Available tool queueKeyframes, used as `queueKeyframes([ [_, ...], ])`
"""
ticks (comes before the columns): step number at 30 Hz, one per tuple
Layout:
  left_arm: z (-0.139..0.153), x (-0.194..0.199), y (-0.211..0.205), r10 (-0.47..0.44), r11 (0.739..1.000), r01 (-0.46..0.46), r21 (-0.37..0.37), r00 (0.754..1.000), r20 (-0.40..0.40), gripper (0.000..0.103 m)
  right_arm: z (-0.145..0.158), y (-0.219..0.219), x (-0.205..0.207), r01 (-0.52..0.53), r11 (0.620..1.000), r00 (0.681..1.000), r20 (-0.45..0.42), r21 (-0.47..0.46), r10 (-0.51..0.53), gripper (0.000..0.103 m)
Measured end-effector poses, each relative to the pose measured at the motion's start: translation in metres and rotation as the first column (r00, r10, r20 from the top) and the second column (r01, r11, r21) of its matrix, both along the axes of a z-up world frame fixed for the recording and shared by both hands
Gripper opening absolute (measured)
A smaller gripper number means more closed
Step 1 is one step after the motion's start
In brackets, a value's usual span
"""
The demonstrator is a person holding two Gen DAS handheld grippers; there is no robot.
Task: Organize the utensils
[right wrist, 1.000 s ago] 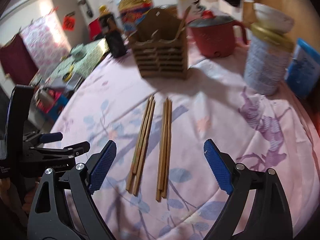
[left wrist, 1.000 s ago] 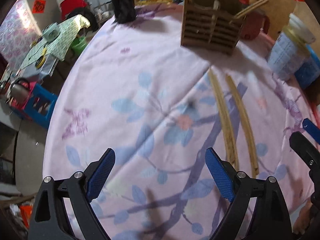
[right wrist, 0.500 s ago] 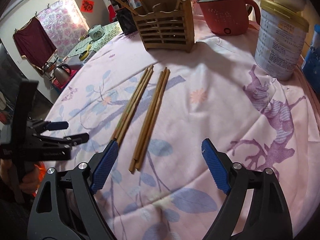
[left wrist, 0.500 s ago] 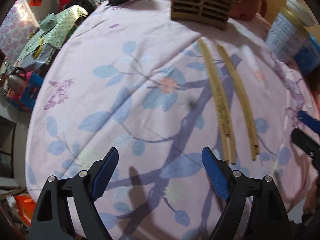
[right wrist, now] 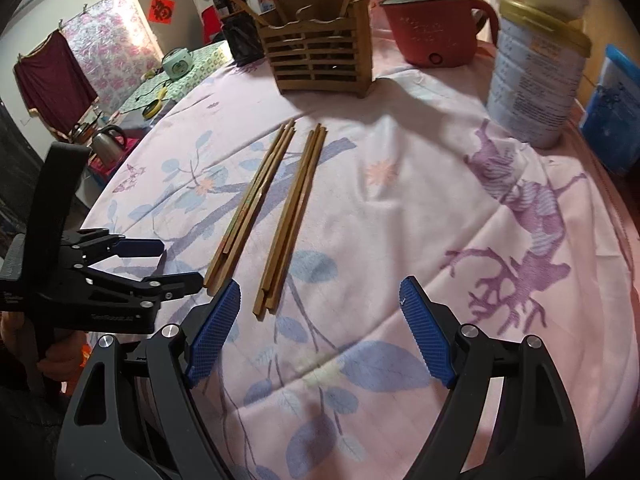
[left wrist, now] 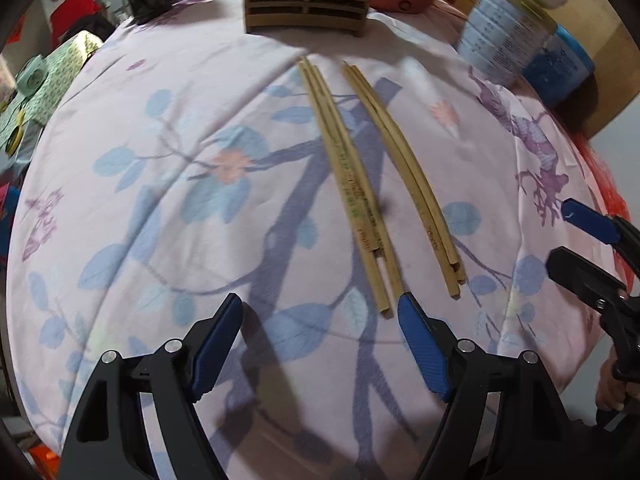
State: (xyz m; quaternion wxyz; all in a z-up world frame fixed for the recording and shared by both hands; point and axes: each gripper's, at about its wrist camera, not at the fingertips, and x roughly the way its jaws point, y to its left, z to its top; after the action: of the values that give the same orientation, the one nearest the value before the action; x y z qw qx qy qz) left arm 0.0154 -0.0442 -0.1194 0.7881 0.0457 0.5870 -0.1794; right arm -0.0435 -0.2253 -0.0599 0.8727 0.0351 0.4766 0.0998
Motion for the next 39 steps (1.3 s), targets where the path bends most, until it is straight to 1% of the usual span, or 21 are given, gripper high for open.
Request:
queueKeyframes([
  [2, 0.000, 0.001, -0.005, -0.012, 1.000, 0.012, 0.014, 1.000, 0.021, 0.075, 0.001, -0.003, -0.003, 0.018, 1.000, 1.000, 0.000, -0.008, -0.018, 0.080],
  [4, 0.000, 0.004, -0.008, -0.016, 0.999, 0.015, 0.033, 0.999, 0.048, 0.072, 0.002, -0.005, -0.005, 0.032, 0.999, 0.999, 0.004, -0.011, -0.032, 0.080],
  [6, 0.000, 0.006, -0.006, -0.017, 0.998, 0.012, 0.062, 0.997, 0.078, 0.063, 0.004, -0.007, -0.006, 0.048, 0.999, 0.999, 0.011, -0.012, -0.048, 0.080],
  [8, -0.002, 0.007, 0.001, -0.015, 0.993, 0.000, 0.119, 0.992, 0.126, 0.061, 0.005, -0.007, -0.007, 0.055, 0.998, 0.998, 0.019, -0.010, -0.055, 0.080],
  [10, -0.001, 0.009, 0.016, 0.017, 0.994, -0.030, 0.109, 0.993, 0.118, 0.059, 0.006, -0.004, -0.006, 0.051, 0.999, 0.998, 0.023, -0.008, -0.051, 0.080],
  [11, 0.000, 0.010, 0.024, 0.032, 0.994, -0.044, 0.104, 0.993, 0.116, 0.054, 0.006, -0.002, -0.005, 0.046, 0.999, 0.999, 0.024, -0.008, -0.045, 0.080],
  [14, 0.002, 0.009, 0.036, 0.045, 0.996, -0.053, 0.071, 0.993, 0.109, 0.052, 0.005, 0.007, -0.004, 0.017, 1.000, 1.000, 0.023, -0.022, -0.017, 0.080],
  [16, 0.002, 0.009, 0.037, 0.045, 0.997, -0.051, 0.056, 0.992, 0.117, 0.052, 0.007, 0.011, -0.005, 0.005, 0.999, 1.000, 0.029, -0.035, -0.004, 0.080],
  [17, 0.003, 0.008, 0.036, 0.040, 0.998, -0.046, 0.048, 0.992, 0.122, 0.048, 0.008, 0.012, -0.006, -0.002, 0.999, 0.999, 0.036, -0.043, 0.003, 0.080],
  [18, 0.003, 0.008, 0.034, 0.033, 0.998, -0.039, 0.040, 0.991, 0.129, 0.041, 0.009, 0.013, -0.006, -0.005, 0.999, 0.999, 0.041, -0.046, 0.007, 0.080],
  [19, 0.003, 0.007, 0.031, 0.023, 0.999, -0.028, 0.036, 0.990, 0.136, 0.037, 0.010, 0.013, -0.007, -0.007, 0.999, 0.999, 0.044, -0.049, 0.009, 0.080],
  [21, 0.002, 0.007, 0.024, 0.006, 0.999, -0.013, 0.045, 0.988, 0.156, 0.021, 0.010, 0.011, -0.007, -0.005, 0.999, 0.999, 0.045, -0.051, 0.008, 0.079],
  [22, 0.001, 0.007, 0.021, -0.004, 0.998, -0.005, 0.057, 0.986, 0.170, 0.015, 0.011, 0.009, -0.007, -0.002, 0.999, 0.999, 0.047, -0.047, 0.004, 0.079],
  [23, 0.001, 0.005, 0.020, -0.012, 0.998, 0.001, 0.060, 0.985, 0.175, 0.007, 0.011, 0.008, -0.006, 0.001, 0.999, 0.999, 0.048, -0.042, 0.001, 0.077],
  [24, 0.002, 0.005, 0.021, -0.010, 0.999, 0.001, 0.053, 0.985, 0.170, 0.007, 0.011, 0.007, -0.005, 0.006, 0.999, 0.999, 0.049, -0.035, -0.004, 0.075],
  [27, 0.007, 0.003, 0.033, 0.029, 0.998, -0.040, 0.058, 0.983, 0.183, 0.006, 0.011, 0.003, 0.001, 0.016, 1.000, 0.998, 0.055, -0.004, -0.016, 0.072],
  [31, 0.012, 0.006, 0.067, 0.122, 0.989, -0.135, 0.064, 0.977, 0.177, 0.006, 0.011, 0.005, 0.009, 0.016, 1.000, 0.998, 0.066, 0.007, -0.016, 0.072],
  [34, 0.012, 0.004, 0.087, 0.172, 0.980, -0.187, 0.073, 0.970, 0.172, 0.006, 0.013, 0.008, 0.012, 0.003, 1.000, 0.996, 0.092, -0.028, 0.000, 0.072],
  [37, 0.009, 0.001, 0.101, 0.213, 0.972, -0.226, 0.070, 0.964, 0.159, 0.006, 0.010, 0.012, 0.011, -0.036, 0.997, 0.994, 0.102, -0.073, 0.044, 0.072],
  [38, 0.008, 0.000, 0.104, 0.222, 0.970, -0.235, 0.068, 0.963, 0.155, 0.006, 0.007, 0.013, 0.009, -0.052, 0.995, 0.993, 0.102, -0.086, 0.061, 0.071],
  [39, 0.007, -0.001, 0.106, 0.226, 0.969, -0.238, 0.065, 0.962, 0.154, 0.006, 0.003, 0.014, 0.007, -0.072, 0.992, 0.992, 0.094, -0.100, 0.081, 0.066],
])
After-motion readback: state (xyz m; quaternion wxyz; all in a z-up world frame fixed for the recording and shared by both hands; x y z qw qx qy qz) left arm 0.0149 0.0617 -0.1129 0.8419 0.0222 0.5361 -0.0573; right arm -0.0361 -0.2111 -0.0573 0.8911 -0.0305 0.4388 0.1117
